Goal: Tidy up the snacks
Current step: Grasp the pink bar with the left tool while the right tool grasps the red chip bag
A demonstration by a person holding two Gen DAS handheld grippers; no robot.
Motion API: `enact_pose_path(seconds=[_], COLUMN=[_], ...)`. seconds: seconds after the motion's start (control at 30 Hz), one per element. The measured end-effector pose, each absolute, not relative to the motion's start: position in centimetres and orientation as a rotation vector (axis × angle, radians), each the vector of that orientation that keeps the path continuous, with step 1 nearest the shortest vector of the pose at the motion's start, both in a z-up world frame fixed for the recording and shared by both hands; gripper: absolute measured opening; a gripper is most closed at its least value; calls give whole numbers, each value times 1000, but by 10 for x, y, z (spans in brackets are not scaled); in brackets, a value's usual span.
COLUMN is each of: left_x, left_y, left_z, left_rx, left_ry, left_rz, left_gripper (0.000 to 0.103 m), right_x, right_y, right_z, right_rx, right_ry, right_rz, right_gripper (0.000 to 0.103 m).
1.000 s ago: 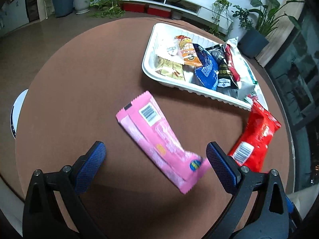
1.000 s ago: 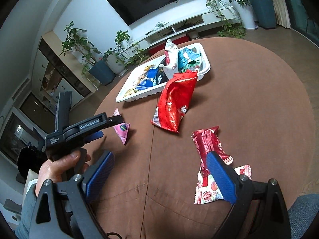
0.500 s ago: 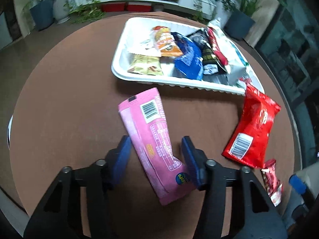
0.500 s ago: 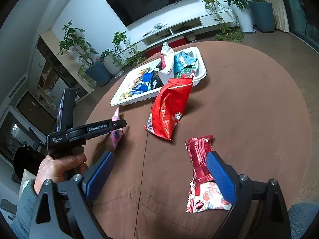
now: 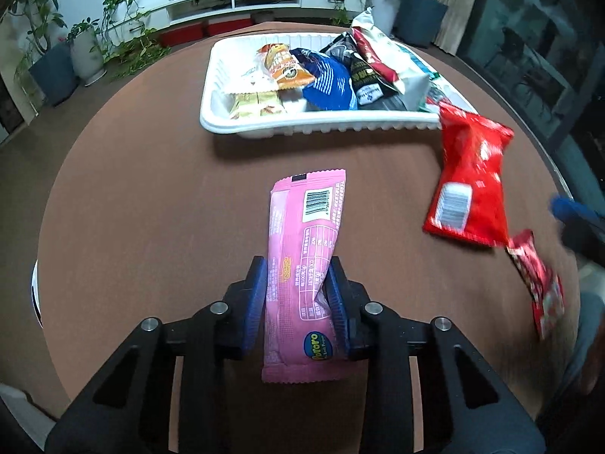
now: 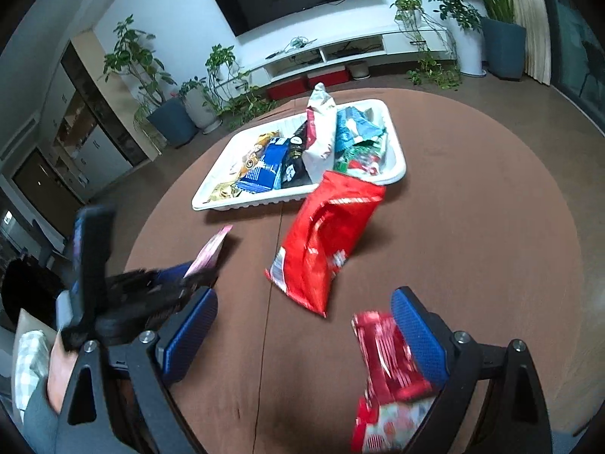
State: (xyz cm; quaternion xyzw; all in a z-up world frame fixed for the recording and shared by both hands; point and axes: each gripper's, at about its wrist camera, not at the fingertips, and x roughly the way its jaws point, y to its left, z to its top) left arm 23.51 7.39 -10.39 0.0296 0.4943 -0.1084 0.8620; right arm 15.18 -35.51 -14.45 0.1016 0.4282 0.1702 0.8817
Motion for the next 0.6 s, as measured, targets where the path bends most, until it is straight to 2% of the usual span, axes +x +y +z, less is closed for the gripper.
enact_pose_path(seconds=[0.3, 0.4, 0.6], left_x=[189, 184, 181], left_y=[91, 92, 94], left_z=[-105, -106, -105], left_rx=[21, 8, -9], left_ry=[1021, 1013, 1003], left_rz=[-257, -263, -268], left_gripper=[29, 29, 29], right_x=[210, 220, 225], right_y=[-337, -331, -315], right_z=[-173, -183, -187], right_rx=[269, 255, 146], right_ry=[1028, 1055, 1043], right_rz=[268, 248, 227], right_gripper=[95, 92, 80])
